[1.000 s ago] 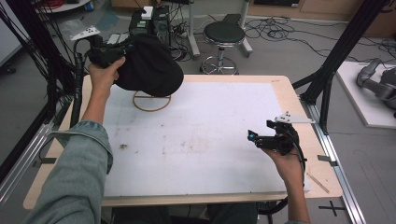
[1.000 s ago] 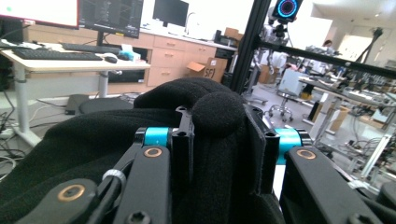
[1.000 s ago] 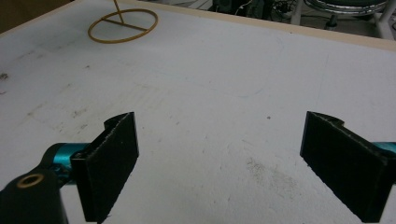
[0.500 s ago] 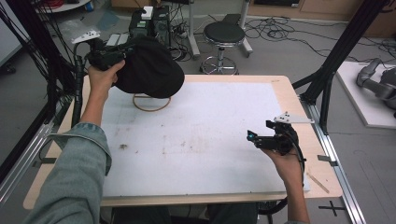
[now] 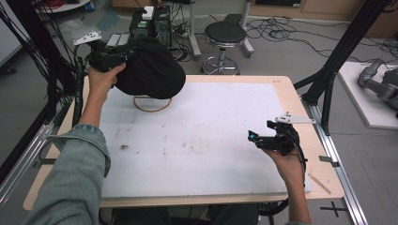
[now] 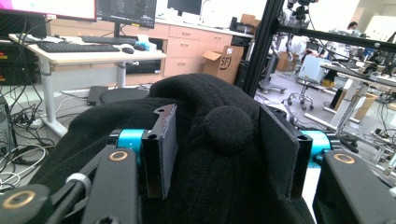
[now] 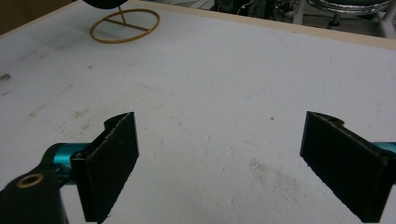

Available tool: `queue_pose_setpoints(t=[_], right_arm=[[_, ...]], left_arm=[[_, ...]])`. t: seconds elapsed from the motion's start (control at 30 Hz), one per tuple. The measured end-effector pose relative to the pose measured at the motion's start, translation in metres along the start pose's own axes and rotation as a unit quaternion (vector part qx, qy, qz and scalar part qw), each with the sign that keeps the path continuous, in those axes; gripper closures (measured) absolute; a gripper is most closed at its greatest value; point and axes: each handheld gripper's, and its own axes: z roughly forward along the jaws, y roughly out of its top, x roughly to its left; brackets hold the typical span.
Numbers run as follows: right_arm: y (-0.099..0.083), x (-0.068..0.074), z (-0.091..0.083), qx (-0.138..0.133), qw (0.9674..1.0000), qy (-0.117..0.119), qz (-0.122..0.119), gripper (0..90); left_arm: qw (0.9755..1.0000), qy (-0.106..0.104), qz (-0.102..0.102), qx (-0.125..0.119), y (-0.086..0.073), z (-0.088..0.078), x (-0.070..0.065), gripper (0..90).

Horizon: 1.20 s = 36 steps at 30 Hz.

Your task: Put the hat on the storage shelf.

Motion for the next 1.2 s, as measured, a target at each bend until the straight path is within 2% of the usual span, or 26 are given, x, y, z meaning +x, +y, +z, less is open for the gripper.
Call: queue_pose_setpoints(t=[0.5,0.83,1.2], right_arm=[[0.000,0.001,0.000,0.002,1.0000,0.001,0.000,11.3],[0.001,0.001,0.001,0.003,1.0000,0.003,-0.002,11.3],[0.001,0.003,0.002,0.005,1.0000,0.004,-0.002,11.3]], left_arm=[[0.9999,0.008,0.001,0.006,0.000,-0.001,0.000,37.3],[0.9998,0.013,0.012,0.010,0.000,-0.003,-0.003,30.3],[0.9995,0.018,0.026,0.008,0.002,-0.013,-0.004,29.1]])
